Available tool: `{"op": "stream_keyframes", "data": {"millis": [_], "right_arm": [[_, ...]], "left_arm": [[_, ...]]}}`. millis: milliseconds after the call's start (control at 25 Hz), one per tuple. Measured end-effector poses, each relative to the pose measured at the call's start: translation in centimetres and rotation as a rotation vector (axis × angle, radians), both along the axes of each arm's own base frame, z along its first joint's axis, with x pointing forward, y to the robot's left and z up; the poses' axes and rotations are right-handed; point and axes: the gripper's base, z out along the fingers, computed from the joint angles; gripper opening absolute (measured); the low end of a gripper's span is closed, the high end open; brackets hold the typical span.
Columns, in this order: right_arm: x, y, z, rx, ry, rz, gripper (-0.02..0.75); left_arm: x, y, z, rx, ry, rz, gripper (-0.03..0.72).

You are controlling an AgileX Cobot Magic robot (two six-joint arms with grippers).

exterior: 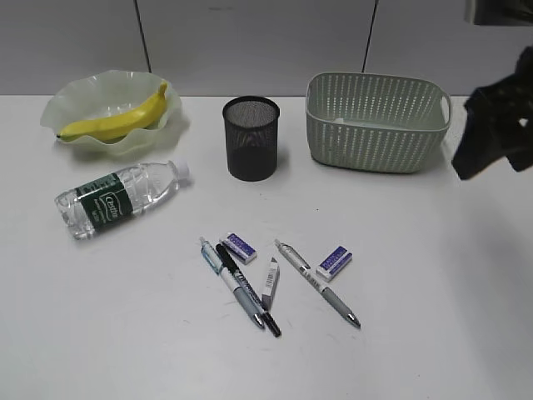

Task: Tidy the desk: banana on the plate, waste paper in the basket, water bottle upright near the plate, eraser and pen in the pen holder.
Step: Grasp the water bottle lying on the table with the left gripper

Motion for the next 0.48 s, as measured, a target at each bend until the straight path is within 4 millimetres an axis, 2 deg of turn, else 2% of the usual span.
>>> {"op": "stream_keyframes", "data": {"millis": [160, 480], "right_arm": [[-4.7, -1.2, 0.0, -0.008, 0.011, -0.005, 0.553], [-14.0, -3.9, -2.3, -0.039, -0.013, 0.002, 0.55]], "left_arm": [[0.0, 0.0, 0.0, 0.0, 0.0, 0.0, 0.335], [0.0, 0.0, 0.0, 0.0, 0.0, 0.0, 0.335]]}}
